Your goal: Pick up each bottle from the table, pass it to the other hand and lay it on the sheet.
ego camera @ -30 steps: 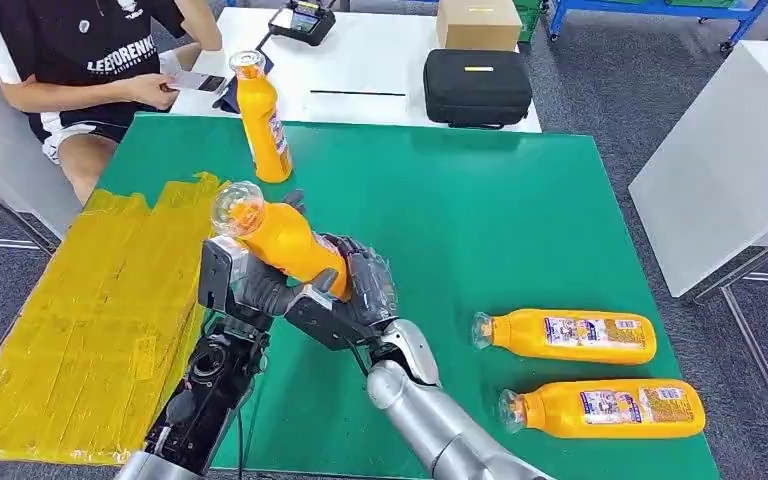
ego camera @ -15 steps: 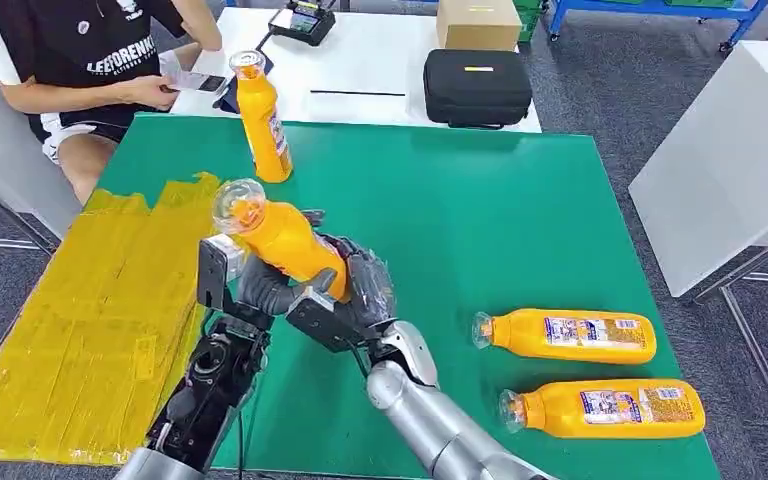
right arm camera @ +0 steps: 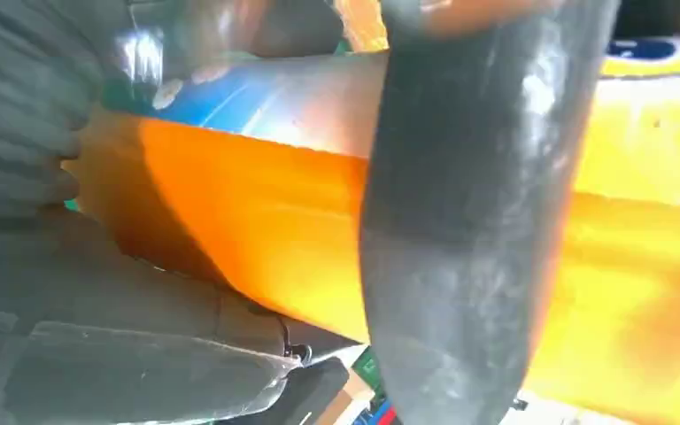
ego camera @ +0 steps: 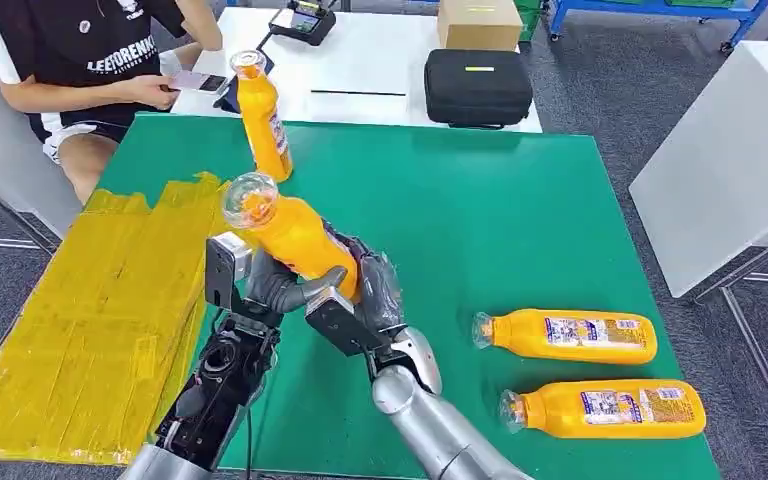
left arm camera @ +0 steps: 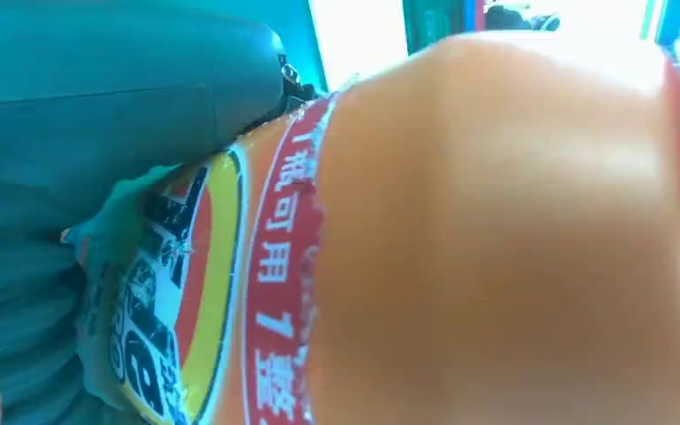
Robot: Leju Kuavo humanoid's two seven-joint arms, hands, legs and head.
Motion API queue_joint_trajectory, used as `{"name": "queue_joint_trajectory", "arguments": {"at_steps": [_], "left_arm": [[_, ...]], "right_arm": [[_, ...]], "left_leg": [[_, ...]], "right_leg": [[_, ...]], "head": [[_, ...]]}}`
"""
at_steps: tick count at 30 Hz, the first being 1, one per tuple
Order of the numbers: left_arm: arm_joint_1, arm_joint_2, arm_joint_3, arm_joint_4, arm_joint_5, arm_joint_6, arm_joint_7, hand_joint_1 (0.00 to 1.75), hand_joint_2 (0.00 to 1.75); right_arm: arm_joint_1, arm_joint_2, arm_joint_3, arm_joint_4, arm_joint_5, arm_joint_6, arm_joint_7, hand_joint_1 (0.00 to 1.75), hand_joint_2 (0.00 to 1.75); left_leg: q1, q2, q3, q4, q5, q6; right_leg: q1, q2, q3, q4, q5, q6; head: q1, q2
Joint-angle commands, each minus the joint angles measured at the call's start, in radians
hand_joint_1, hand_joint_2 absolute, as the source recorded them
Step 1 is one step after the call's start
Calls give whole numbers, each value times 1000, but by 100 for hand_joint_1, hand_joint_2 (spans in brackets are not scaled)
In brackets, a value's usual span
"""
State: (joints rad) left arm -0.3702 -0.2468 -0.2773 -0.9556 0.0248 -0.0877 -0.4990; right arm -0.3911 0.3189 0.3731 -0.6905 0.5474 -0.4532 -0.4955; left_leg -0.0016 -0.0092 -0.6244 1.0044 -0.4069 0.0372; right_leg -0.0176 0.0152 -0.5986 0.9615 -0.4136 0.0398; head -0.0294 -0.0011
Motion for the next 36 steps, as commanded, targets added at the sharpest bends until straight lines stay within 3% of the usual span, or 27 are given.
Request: {"name": "queue_joint_trajectory", "arguments": {"at_steps": [1, 2, 6, 9, 17, 20, 23, 27, 31, 32, 34, 36], "left_arm": [[-28, 40, 42, -25, -67, 95, 31, 175, 175], [-26, 43, 47, -29, -73, 103, 34, 175, 175], [-20, 50, 74, -26, -93, 134, 34, 175, 175], [-19, 51, 86, -23, -97, 133, 33, 175, 175], [-22, 63, 143, 3, -134, 184, 21, 175, 175], [0, 72, 157, -23, -287, 373, 27, 175, 175], [4, 75, 163, -31, -300, 379, 30, 175, 175], [-26, 110, 135, 15, -817, 768, 166, 175, 175], [-26, 118, 149, 39, -1206, 786, 302, 175, 175], [-49, 130, 131, 121, -1427, 778, 403, 175, 175], [-49, 130, 131, 121, -1427, 778, 403, 175, 175], [-76, 137, 126, 203, -1565, 786, 481, 175, 175]], "right_arm": [[117, -65, -4, -307, -19, -7, -14, 145, 175], [143, -72, -13, -366, -11, -19, -8, 0, 175], [224, -97, -55, -541, 1, -38, 6, 0, 175], [251, -107, -67, -597, 11, -23, 18, 0, 175], [355, -117, -129, -818, 26, -59, 0, 0, 175], [387, -117, -151, -876, 18, -73, -19, 0, 175], [394, -118, -157, -892, 14, -72, -20, 0, 175], [434, -134, -186, -993, 38, -114, -21, 0, 175], [469, -157, -216, -1044, 32, -103, -12, 0, 175], [477, -169, -231, -1047, -9, -91, -29, 0, 175], [477, -169, -231, -1047, -9, -91, -29, 0, 175], [475, -167, -246, -1040, -16, -97, -47, 0, 175]], "left_leg": [[1, 0, 6, 0, -3, -3], [0, 0, 3, 0, -2, -2], [0, 2, 6, -1, -3, -3], [1, -4, 3, 0, -1, -2], [0, -3, 3, 0, -1, -2], [0, -1, 2, -1, -1, -2], [0, -1, 2, -1, -1, -2], [1, -2, 4, 0, -3, -3], [1, -2, 4, 0, -2, -2], [0, -3, 6, -1, -3, -2], [0, -3, 3, -1, -1, -1], [0, -2, 3, -1, -1, -2]], "right_leg": [[1, -2, 6, 0, -3, -3], [1, -2, 4, 0, -2, -2], [0, 0, 5, 0, -2, -2], [1, -6, 3, 0, -3, -2], [1, -6, 3, 0, -3, -2], [0, -4, 3, 0, -2, -2], [0, -4, 2, 0, -2, -2], [1, -6, 5, 1, -4, -3], [1, -6, 4, 0, -3, -2], [1, -6, 7, 0, -4, -2], [0, -6, 4, -1, -2, -2], [0, -5, 4, -1, -2, -2]], "head": [[0, 0], [0, 0], [0, 0], [0, 0], [0, 0], [0, 0], [0, 0], [0, 0], [0, 0], [0, 0], [0, 0], [0, 0]]}}
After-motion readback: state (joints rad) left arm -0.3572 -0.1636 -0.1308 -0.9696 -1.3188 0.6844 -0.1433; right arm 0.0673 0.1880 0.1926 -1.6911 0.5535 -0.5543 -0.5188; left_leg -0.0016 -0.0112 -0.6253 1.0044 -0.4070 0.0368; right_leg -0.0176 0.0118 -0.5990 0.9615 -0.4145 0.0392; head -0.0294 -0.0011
